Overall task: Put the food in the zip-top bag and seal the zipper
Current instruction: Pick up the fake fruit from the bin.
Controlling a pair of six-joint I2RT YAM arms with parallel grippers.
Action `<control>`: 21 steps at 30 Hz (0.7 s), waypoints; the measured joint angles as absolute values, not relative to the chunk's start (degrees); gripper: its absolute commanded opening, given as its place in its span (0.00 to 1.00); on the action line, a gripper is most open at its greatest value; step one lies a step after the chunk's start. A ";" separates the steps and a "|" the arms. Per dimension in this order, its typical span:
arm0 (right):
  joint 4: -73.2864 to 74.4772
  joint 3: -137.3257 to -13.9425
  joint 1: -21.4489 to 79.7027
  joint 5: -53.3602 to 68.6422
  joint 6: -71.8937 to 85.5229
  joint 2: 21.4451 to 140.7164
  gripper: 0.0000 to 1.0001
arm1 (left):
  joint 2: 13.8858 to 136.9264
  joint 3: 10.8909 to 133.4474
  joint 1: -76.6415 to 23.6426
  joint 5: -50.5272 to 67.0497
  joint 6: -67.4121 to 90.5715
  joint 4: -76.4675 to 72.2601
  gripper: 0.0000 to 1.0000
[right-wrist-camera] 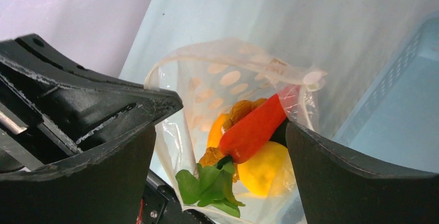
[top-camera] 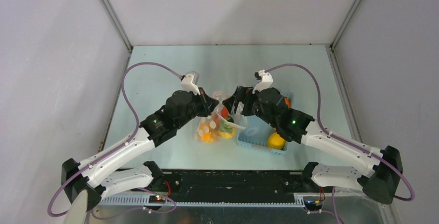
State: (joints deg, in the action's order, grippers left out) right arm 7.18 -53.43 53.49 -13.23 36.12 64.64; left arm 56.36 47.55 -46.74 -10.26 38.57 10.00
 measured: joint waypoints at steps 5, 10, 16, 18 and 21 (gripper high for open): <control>10.24 -53.52 50.92 -15.70 35.94 63.22 1.00 | 56.23 47.55 -46.74 -9.85 37.39 10.00 0.00; 15.16 -51.59 45.63 -21.15 37.45 58.63 0.99 | 54.63 46.81 -46.74 -10.04 35.92 10.07 0.00; 21.04 -49.60 34.70 -21.32 37.26 56.73 0.99 | 53.67 46.72 -46.72 -11.44 34.13 10.48 0.00; 23.14 -49.58 31.77 -20.51 36.53 59.02 0.99 | 53.67 46.72 -46.72 -11.51 33.45 10.50 0.00; 23.90 -49.52 29.02 -20.08 34.17 61.93 0.99 | 53.67 46.72 -46.74 -11.38 32.91 10.46 0.00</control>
State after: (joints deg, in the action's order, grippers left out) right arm 23.90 -49.52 29.02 -20.08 34.17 61.93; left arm 53.67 46.72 -46.74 -11.38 32.91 10.46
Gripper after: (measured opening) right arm 0.993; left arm 0.006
